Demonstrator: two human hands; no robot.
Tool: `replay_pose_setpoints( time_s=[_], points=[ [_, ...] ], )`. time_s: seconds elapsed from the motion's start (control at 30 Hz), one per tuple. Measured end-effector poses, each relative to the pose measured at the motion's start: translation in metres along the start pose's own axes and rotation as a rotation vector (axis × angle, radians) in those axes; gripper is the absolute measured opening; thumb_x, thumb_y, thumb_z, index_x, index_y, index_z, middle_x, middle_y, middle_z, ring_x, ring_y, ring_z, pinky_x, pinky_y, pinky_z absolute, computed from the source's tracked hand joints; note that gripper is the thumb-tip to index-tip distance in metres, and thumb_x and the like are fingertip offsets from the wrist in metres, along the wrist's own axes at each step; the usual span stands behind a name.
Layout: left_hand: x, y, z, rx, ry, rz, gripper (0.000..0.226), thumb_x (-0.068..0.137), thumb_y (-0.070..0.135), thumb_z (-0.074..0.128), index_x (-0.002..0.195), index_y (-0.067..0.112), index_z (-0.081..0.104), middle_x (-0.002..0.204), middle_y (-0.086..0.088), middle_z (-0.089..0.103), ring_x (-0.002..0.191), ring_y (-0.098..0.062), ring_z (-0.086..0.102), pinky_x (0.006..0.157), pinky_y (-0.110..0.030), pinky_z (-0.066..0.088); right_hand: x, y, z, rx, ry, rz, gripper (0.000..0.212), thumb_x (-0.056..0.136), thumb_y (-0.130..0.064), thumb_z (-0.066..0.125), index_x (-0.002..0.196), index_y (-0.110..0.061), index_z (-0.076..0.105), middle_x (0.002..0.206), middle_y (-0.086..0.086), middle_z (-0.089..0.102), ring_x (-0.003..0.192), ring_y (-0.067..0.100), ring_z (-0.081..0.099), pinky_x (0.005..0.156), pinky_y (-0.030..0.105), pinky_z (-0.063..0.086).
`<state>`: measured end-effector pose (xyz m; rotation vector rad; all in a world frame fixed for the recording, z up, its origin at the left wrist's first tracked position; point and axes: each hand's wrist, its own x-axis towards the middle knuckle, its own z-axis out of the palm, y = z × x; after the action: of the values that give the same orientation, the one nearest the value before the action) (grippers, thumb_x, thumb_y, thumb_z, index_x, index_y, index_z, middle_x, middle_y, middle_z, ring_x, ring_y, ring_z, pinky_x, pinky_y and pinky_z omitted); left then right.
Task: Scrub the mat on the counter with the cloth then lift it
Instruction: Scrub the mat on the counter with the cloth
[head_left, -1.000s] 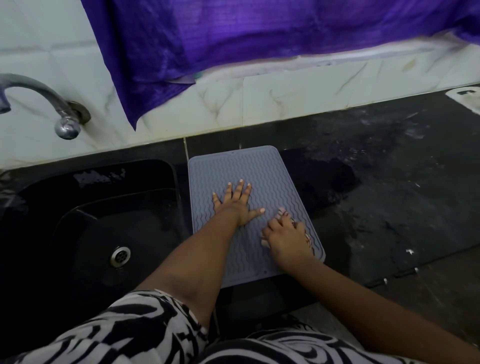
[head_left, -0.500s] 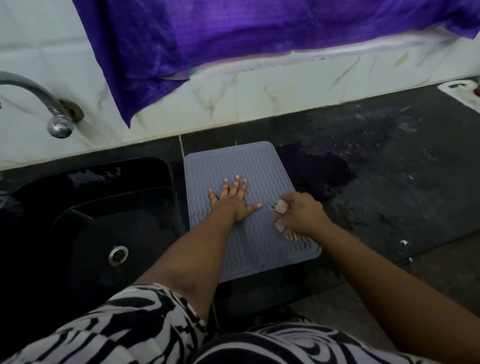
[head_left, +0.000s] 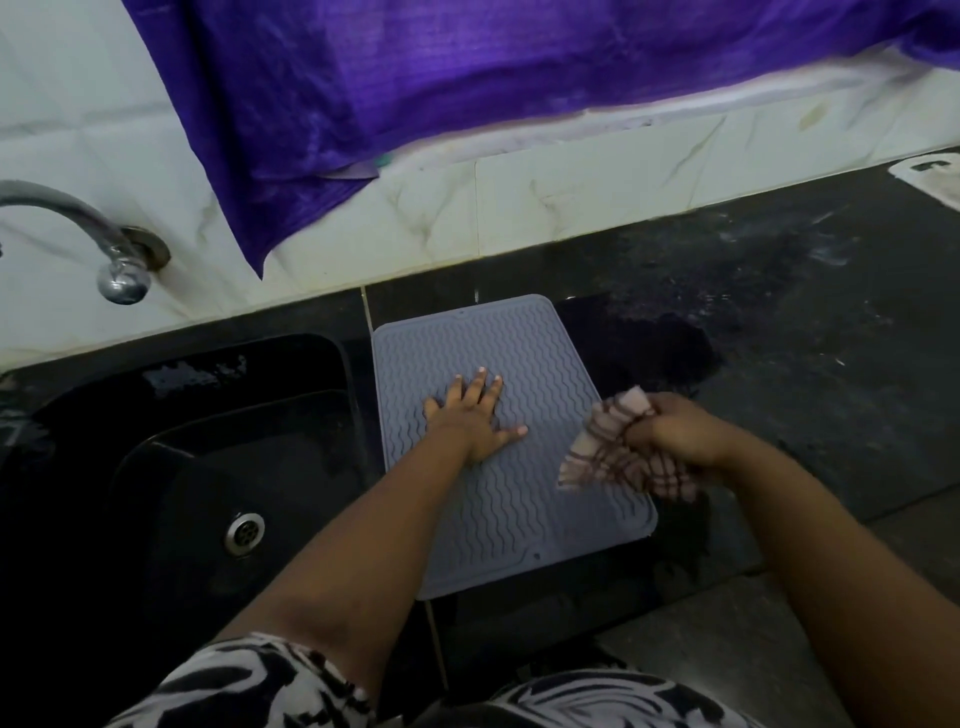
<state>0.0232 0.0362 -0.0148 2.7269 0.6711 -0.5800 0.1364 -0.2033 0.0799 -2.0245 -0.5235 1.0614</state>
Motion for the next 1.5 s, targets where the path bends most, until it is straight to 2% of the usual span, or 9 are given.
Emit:
replay_pose_setpoints(
  time_s=[0.23,0.43,0.67,0.77,0.87,1.1,1.3,1.4,1.5],
  points=[
    [0.04,-0.014,-0.052,-0.283,0.203,0.05,0.066,0.094,0.057,0.042,0.146,0.019,0.033,0.15,-0.011,0.037,0.136,-0.03,0.034,0.111,-0.054,0.027,0.064,-0.02,-0.022,0.664,-0.136,0.143,0.046,0.059,-0.005,0.038,0.094,0.0,0.067,0.087,0.02,0.069,0.082,0.034,0.066,0.075,0.045,0.053],
    [0.084,-0.019,-0.082,-0.166,0.085,0.096,0.107,0.07,0.069,0.066,0.151,0.016,0.02,0.159,-0.008,0.018,0.144,-0.03,0.019,0.116,-0.051,0.02,0.139,-0.08,-0.039,0.79,-0.133,-0.067,0.055,0.061,-0.006,0.041,0.113,0.003,0.056,0.102,0.019,0.065,0.096,0.031,0.062,0.089,0.045,0.052],
    [0.118,-0.035,-0.071,0.021,-0.08,0.076,0.152,0.048,0.08,0.073,0.149,0.021,-0.024,0.155,0.004,-0.033,0.142,-0.023,-0.031,0.109,-0.065,-0.016,0.236,-0.133,-0.007,-0.172,0.191,-0.301,0.048,0.08,-0.035,0.066,0.116,-0.013,0.044,0.107,0.005,0.061,0.095,0.019,0.06,0.08,0.035,0.049],
    [0.12,-0.037,-0.071,0.04,-0.148,0.054,0.158,0.043,0.079,0.076,0.146,0.021,-0.029,0.153,0.004,-0.037,0.139,-0.023,-0.036,0.107,-0.068,-0.017,0.261,-0.119,0.023,-0.744,0.269,-0.383,0.06,0.074,-0.015,0.069,0.124,-0.013,0.037,0.116,0.015,0.052,0.108,0.03,0.048,0.089,0.043,0.04],
    [0.121,-0.032,-0.079,0.093,-0.216,0.018,0.163,0.039,0.075,0.08,0.146,0.018,-0.028,0.154,0.0,-0.036,0.139,-0.024,-0.035,0.108,-0.069,-0.013,0.264,-0.099,0.054,-1.016,0.327,-0.436,0.034,0.083,-0.012,0.051,0.116,-0.01,0.044,0.12,0.016,0.05,0.114,0.033,0.042,0.093,0.046,0.036],
    [0.12,-0.029,-0.082,0.072,-0.22,0.009,0.154,0.049,0.075,0.077,0.145,0.022,-0.031,0.15,0.005,-0.041,0.14,-0.023,-0.033,0.11,-0.068,-0.008,0.204,-0.051,0.063,-1.075,0.302,-0.468,0.03,0.084,-0.031,0.052,0.111,-0.018,0.051,0.117,0.01,0.054,0.11,0.032,0.047,0.087,0.045,0.037],
    [0.137,-0.036,-0.101,-0.199,-0.317,0.005,0.089,0.092,0.06,0.041,0.152,0.022,-0.012,0.157,0.002,-0.029,0.144,-0.026,-0.024,0.116,-0.054,-0.001,0.092,0.014,0.076,-1.065,0.19,-0.452,0.037,0.069,-0.035,0.065,0.103,-0.029,0.053,0.105,-0.001,0.053,0.095,0.024,0.05,0.08,0.041,0.039],
    [0.131,-0.028,-0.088,-0.035,-0.248,-0.032,0.098,0.085,0.077,0.029,0.151,0.022,-0.018,0.155,0.004,-0.033,0.144,-0.025,-0.025,0.113,-0.065,-0.002,0.09,0.0,0.063,-0.864,0.045,-0.357,0.024,0.075,-0.038,0.062,0.096,-0.035,0.052,0.102,-0.004,0.051,0.096,0.021,0.051,0.081,0.038,0.041],
    [0.125,-0.021,-0.078,-0.014,-0.155,-0.058,0.094,0.089,0.071,0.034,0.151,0.023,-0.017,0.156,0.005,-0.032,0.145,-0.023,-0.024,0.11,-0.068,-0.004,0.141,-0.043,0.053,-0.695,0.193,-0.379,0.019,0.079,-0.039,0.062,0.092,-0.031,0.05,0.1,-0.004,0.046,0.097,0.021,0.047,0.081,0.04,0.039]
  ],
)
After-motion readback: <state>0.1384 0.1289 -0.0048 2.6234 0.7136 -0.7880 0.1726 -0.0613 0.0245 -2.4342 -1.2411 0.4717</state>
